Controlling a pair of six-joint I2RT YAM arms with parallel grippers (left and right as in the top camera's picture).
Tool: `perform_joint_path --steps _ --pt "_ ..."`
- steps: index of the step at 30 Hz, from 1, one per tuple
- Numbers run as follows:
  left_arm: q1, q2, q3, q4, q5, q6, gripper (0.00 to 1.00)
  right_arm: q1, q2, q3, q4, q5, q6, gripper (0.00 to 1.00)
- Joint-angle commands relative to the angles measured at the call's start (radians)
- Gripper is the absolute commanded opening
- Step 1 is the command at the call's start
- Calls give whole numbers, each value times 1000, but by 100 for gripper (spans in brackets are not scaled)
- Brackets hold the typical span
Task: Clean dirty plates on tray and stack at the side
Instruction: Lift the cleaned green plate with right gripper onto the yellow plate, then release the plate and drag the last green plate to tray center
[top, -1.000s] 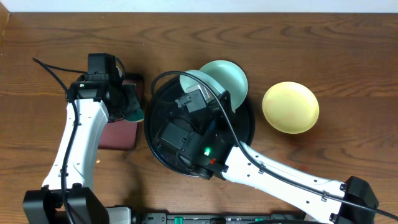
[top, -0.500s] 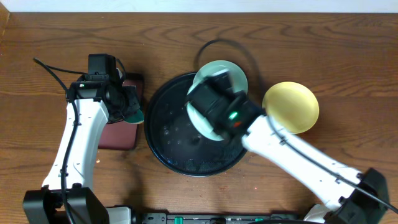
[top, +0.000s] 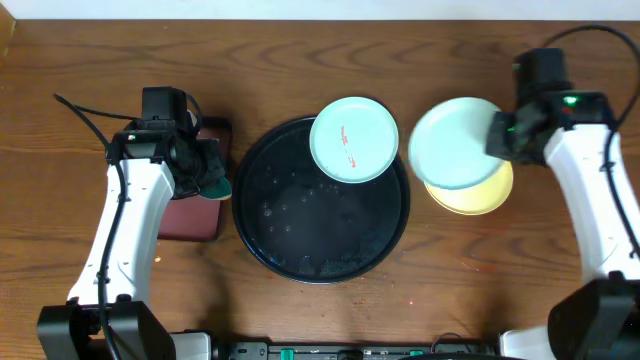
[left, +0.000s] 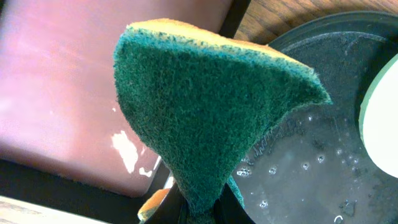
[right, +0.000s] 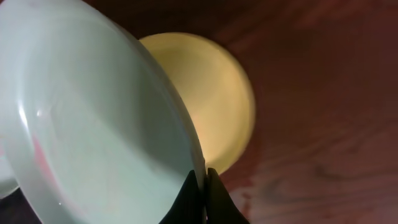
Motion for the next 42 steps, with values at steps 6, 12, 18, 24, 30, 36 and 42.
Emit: perform_joint_path --steps 6,12,18,24,30,36,42 --pt "4 0 15 -1 -9 16 8 -108 105 -84 51 -40 -41 1" --pt "4 0 15 -1 -9 16 7 -113 127 -98 63 -14 -41 1" --pt "4 0 15 -1 -9 16 7 -109 126 -87 86 -119 -50 35" --pt "4 0 15 -1 -9 17 7 -72 126 -11 151 -370 -197 47" --pt "4 0 15 -1 -9 17 7 60 129 31 330 -392 -206 47" --pt "4 0 15 0 -9 16 7 152 273 211 358 -412 -251 53" --pt "4 1 15 0 -9 17 7 208 550 538 201 -425 -320 59"
